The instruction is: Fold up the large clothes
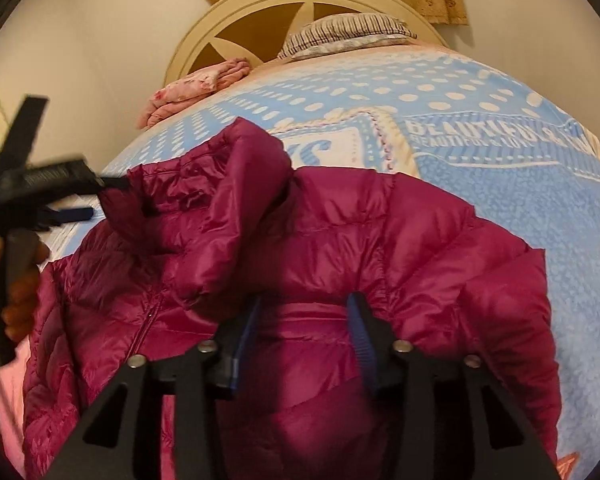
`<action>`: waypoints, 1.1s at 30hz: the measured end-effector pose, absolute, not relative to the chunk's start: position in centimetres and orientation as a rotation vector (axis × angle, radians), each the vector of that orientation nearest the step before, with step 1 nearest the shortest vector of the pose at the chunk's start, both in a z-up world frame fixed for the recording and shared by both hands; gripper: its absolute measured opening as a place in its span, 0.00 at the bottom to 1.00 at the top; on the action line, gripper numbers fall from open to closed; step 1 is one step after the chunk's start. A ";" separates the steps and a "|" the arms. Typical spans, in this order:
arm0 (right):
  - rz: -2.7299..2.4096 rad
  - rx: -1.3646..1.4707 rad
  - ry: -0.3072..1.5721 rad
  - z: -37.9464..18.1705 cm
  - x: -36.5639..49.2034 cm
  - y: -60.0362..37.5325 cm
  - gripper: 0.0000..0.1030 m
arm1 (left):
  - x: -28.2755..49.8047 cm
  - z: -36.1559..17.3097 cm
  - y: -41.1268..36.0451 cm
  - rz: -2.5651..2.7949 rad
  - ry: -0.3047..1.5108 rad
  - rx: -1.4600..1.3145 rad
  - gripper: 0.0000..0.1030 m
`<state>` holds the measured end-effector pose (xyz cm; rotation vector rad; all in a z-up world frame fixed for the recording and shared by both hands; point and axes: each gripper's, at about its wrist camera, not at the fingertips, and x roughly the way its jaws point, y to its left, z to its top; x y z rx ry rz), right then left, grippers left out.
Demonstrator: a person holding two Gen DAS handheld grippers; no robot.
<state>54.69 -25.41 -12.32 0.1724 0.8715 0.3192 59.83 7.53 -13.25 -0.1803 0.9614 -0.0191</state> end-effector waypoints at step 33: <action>0.182 -0.097 0.903 -9.2 58.5 -21.3 0.05 | 54.5 -17.1 10.1 -0.230 0.850 -0.289 0.10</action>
